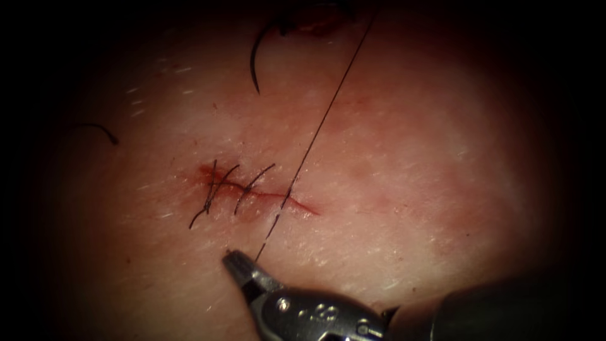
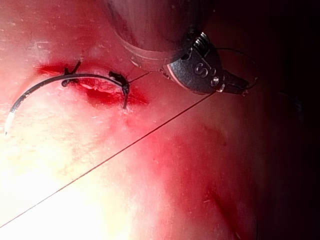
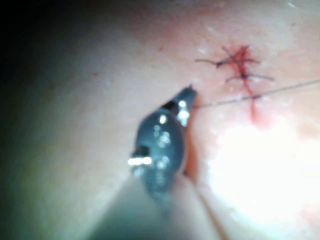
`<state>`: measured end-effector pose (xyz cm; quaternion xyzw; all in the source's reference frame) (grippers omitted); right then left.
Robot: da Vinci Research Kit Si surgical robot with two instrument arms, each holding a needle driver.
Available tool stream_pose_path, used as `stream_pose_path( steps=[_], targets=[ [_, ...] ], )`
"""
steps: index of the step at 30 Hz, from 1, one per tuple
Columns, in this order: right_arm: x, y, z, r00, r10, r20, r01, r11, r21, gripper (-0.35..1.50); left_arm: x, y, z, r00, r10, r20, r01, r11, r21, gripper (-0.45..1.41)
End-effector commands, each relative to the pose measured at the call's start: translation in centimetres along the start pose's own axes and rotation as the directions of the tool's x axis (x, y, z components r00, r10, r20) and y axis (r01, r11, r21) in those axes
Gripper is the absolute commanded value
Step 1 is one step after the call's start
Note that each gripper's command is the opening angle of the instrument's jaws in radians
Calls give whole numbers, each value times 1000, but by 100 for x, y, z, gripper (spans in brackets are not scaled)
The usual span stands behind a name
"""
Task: Wound Closure
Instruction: Tie the knot by pulling the right gripper down and the left gripper up, then use the left gripper to wrap the suture around the right gripper once
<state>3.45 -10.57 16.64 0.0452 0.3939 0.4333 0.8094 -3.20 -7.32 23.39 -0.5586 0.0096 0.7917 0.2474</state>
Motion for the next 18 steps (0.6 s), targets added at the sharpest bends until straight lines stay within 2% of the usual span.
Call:
stream_pose_path(
  steps=[1,7,8,9,10,11,12,15,16,18],
  targets=[
    [-9,-17,2,1000,-3,6,3,1000,17,-35,-8,16,5,1000,0,0,0,1000,-3,-45],
    [-10,-15,1,1000,6,4,-6,1000,24,-35,-9,30,-4,1000,-3,-8,3,1000,-27,-45],
    [-11,-15,0,1000,5,1,-5,1000,26,14,-6,37,-11,1000,-6,-12,5,999,-41,-45],
    [-12,-15,-1,1000,4,1,-4,1000,26,46,-4,41,-16,1000,-8,-14,8,999,-49,-45],
    [-12,-15,-1,1000,4,1,-4,1000,26,46,-4,41,-16,1000,-8,-14,8,999,-49,-45],
    [-14,-13,-5,1000,2,-2,-2,1000,31,84,1,49,-27,1000,-15,-20,14,997,-70,-45],
    [-14,-13,-5,1000,2,-2,-2,1000,31,84,1,49,-27,1000,-15,-20,14,997,-70,-45],
    [-12,-11,-12,1000,3,0,-3,999,36,125,15,58,-47,999,-26,-20,24,996,-80,-45],
    [-12,-11,-12,1000,3,0,-3,999,36,125,15,58,-47,999,-26,-20,24,996,-80,-45],
    [-9,-17,-16,1000,3,2,-3,999,41,145,24,61,-58,1000,-20,-20,18,996,-87,-45]
  ],
)
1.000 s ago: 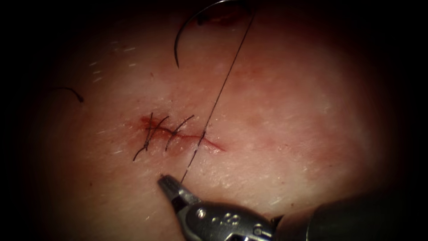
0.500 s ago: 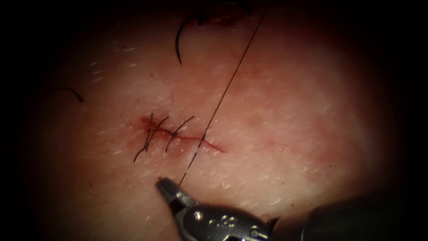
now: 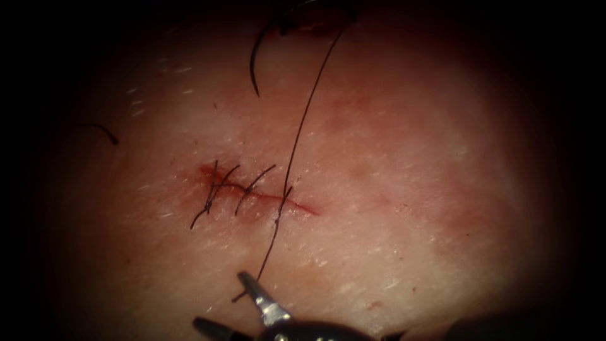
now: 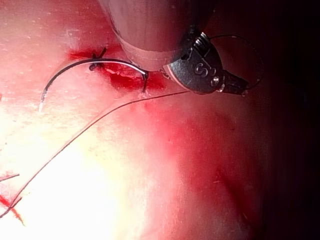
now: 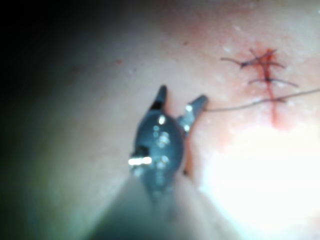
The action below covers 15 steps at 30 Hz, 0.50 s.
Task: Wound Closure
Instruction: Use the left gripper to wrap the suture around the right gripper once
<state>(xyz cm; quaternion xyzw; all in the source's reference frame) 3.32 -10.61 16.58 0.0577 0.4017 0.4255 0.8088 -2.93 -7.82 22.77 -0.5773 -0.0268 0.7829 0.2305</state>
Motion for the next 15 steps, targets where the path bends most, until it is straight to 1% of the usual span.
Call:
stream_pose_path(
  steps=[1,3,4,6,7,8,10,11,12,15],
  targets=[
    [-4,-27,-6,1000,2,5,-2,1000,15,147,2,15,-2,1000,-3,-2,3,1000,-10,-45],
    [-4,-32,-10,1000,-3,8,2,999,34,147,5,17,-4,1000,0,-2,0,1000,-13,-45],
    [-3,-39,-16,1000,-11,15,10,996,86,142,13,22,-11,1000,2,-3,-2,1000,-19,-45],
    [0,-45,-25,999,-28,24,23,982,186,133,19,25,-17,1000,0,-1,0,1000,-25,-45],
    [8,-44,-32,999,-46,25,38,966,256,131,28,31,-25,1000,3,-10,-3,1000,-28,-45],
    [8,-44,-32,999,-46,25,38,966,256,131,28,31,-25,1000,3,-10,-3,1000,-28,-45],
    [24,-33,-39,1000,-17,20,10,947,320,126,39,40,-37,1000,2,-23,-3,1000,-31,-45],
    [24,-33,-39,1000,-17,20,10,947,320,126,39,40,-37,1000,2,-23,-3,1000,-31,-45],
    [36,-17,-40,1000,-7,-13,11,944,329,123,46,49,-48,999,-6,-39,5,1000,-31,-45],
    [50,10,-34,999,9,-43,5,948,319,121,56,64,-68,999,-10,-42,9,1000,-27,-45]
  ],
)
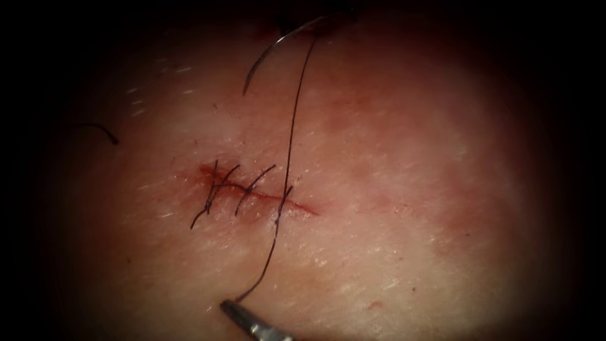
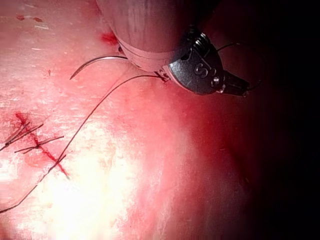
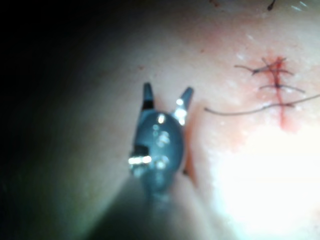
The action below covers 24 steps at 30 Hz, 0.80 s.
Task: Wound Closure
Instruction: Use the left gripper to wrap the suture around the right gripper once
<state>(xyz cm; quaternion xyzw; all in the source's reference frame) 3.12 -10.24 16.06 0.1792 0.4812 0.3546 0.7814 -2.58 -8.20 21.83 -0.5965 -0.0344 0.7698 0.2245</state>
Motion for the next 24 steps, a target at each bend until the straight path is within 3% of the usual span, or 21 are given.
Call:
stream_pose_path(
  steps=[1,7,12,19,24],
  targets=[
    [4,20,8,1000,16,-13,-16,1000,-10,118,0,23,-8,1000,-11,-1,11,1000,0,-45],
    [5,85,25,1000,-8,-19,7,999,-39,108,18,54,-57,1000,-11,15,11,1000,-4,-45],
    [-5,138,36,999,-26,-21,25,999,-42,106,50,82,-131,998,-33,47,36,998,-60,-45],
    [-8,139,38,999,-30,-21,29,999,-39,103,81,120,-181,999,-53,0,52,981,-185,-45],
    [-6,135,40,999,-29,-16,28,1000,-13,100,93,145,-197,998,-54,-37,42,962,-270,-45]
  ],
)
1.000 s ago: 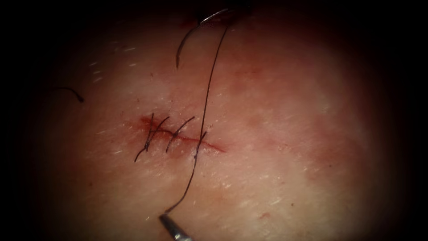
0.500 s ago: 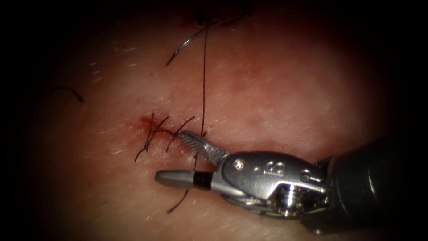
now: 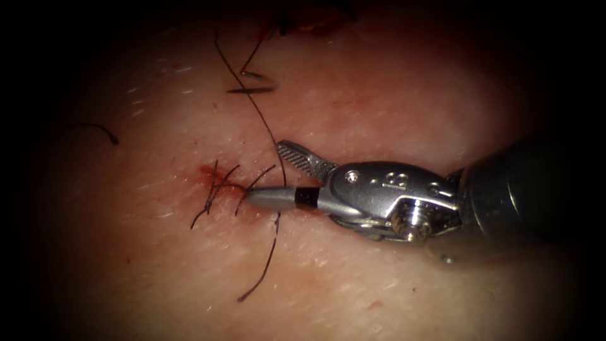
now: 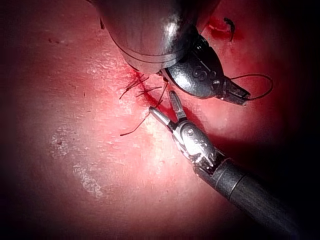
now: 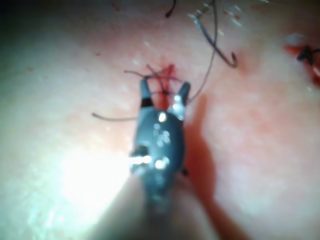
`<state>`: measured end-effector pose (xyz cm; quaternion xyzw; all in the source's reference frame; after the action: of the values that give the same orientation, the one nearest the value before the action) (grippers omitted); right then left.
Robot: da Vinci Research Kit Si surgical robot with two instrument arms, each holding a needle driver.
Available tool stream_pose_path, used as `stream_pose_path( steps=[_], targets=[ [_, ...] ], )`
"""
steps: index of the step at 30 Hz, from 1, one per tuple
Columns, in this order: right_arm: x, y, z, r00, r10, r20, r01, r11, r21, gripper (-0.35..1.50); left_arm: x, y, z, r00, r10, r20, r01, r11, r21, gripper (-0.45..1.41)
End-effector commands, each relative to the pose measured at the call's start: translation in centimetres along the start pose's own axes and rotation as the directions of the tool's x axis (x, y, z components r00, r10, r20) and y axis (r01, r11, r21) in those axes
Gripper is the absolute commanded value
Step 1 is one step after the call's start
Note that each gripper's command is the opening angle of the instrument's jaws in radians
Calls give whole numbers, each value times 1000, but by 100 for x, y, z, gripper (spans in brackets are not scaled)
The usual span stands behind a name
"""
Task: Wound Closure
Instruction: Use the left gripper to wrap the suture around the right gripper once, then use the left gripper to wrap the suture once around the right gripper
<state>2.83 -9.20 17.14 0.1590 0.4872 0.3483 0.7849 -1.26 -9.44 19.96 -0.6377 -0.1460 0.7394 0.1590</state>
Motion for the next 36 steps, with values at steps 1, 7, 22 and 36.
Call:
stream_pose_path(
  steps=[1,7,22,36],
  targets=[
    [-5,-15,9,1000,5,4,-5,1000,24,100,-3,17,9,1000,-5,4,5,1000,4,-45],
    [0,-20,10,999,-32,21,30,993,118,95,5,55,-24,1000,26,-17,-27,995,-98,-45],
    [11,-47,25,997,-78,24,71,974,213,69,-57,76,-63,990,33,136,-27,998,-48,-45],
    [30,-51,96,996,-83,15,78,979,186,69,3,89,-69,986,-165,23,157,966,206,-45]
  ],
)
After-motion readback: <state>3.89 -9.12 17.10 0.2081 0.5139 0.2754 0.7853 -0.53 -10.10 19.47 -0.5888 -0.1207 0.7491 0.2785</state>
